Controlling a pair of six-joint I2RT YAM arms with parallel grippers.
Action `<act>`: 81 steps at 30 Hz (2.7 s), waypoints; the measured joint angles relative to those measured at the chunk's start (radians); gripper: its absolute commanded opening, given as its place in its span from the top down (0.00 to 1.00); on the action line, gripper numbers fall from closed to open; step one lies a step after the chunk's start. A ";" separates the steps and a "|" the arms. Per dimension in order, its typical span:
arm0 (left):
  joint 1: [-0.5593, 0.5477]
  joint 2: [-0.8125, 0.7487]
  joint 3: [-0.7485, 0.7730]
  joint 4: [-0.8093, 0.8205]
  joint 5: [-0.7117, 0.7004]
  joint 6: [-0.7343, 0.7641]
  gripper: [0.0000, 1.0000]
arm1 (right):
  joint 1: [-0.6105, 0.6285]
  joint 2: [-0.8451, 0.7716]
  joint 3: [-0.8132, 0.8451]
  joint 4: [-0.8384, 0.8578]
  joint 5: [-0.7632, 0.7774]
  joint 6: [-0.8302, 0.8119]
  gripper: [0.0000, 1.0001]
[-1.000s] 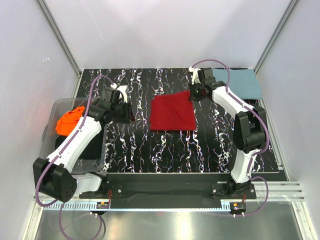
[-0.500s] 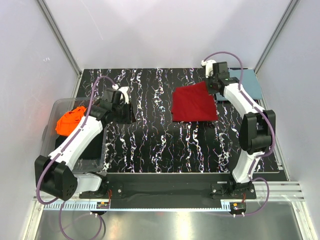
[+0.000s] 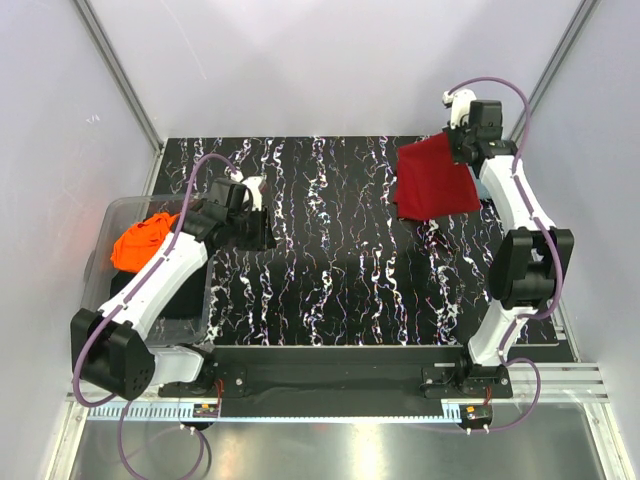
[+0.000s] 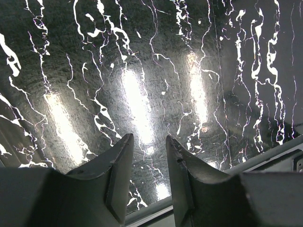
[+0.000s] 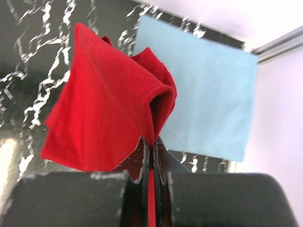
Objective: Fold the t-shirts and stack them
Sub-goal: Neatly place the folded tshirt to the corner
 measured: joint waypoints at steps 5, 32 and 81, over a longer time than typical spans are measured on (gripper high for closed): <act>-0.002 0.000 0.000 0.000 0.001 0.005 0.61 | -0.045 0.038 0.069 0.003 -0.017 -0.014 1.00; -0.002 0.043 0.000 -0.001 -0.003 0.005 0.60 | -0.135 0.143 0.213 0.014 -0.131 -0.054 1.00; -0.002 0.099 0.000 -0.008 -0.042 0.005 0.57 | -0.293 0.700 0.682 0.145 -0.038 0.137 0.75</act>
